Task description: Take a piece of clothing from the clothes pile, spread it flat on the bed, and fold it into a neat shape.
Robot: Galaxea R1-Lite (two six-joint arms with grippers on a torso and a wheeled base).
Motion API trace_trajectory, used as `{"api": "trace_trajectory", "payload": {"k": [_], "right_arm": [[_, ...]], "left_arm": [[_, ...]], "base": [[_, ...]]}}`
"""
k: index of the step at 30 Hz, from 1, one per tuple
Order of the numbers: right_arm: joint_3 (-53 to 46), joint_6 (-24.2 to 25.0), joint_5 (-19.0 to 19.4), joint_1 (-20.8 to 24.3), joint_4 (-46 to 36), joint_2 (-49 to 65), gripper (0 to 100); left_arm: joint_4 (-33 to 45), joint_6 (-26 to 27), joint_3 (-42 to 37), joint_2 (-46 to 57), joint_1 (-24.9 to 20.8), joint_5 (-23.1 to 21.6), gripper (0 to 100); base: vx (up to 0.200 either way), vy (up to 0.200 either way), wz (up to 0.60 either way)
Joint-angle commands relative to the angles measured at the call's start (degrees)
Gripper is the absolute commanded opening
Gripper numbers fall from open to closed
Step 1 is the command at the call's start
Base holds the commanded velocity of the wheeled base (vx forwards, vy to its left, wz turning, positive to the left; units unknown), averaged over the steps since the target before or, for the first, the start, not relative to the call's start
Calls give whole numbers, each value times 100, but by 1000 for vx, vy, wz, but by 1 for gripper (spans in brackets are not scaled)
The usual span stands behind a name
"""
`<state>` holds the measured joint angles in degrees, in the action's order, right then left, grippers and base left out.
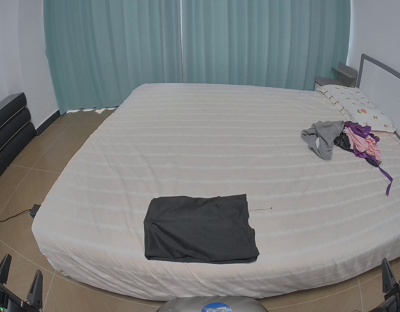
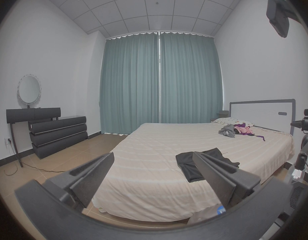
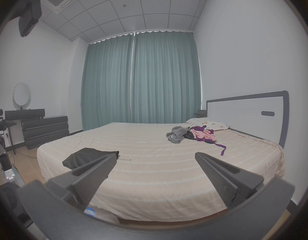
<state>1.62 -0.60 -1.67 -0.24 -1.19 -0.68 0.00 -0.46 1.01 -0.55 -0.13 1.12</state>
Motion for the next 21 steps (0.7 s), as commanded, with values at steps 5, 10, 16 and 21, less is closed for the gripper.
{"api": "trace_trajectory", "payload": {"k": [5,10,16,21], "right_arm": [[40,-28,9,7,-21,51,100],[58,77,-18,7,-65,51,100],[14,253,62,7,49,51,100],[31,209,334,7,14,51,100]], "left_arm": [[-9,-147,-101,28,5,-15,100],[-9,-121,-101,28,5,2,100],[0,-121,-101,20,5,11,100],[0,-121,-101,28,5,11,100]], "base": [[0,0,0],[0,0,0],[0,0,0],[0,0,0]]}}
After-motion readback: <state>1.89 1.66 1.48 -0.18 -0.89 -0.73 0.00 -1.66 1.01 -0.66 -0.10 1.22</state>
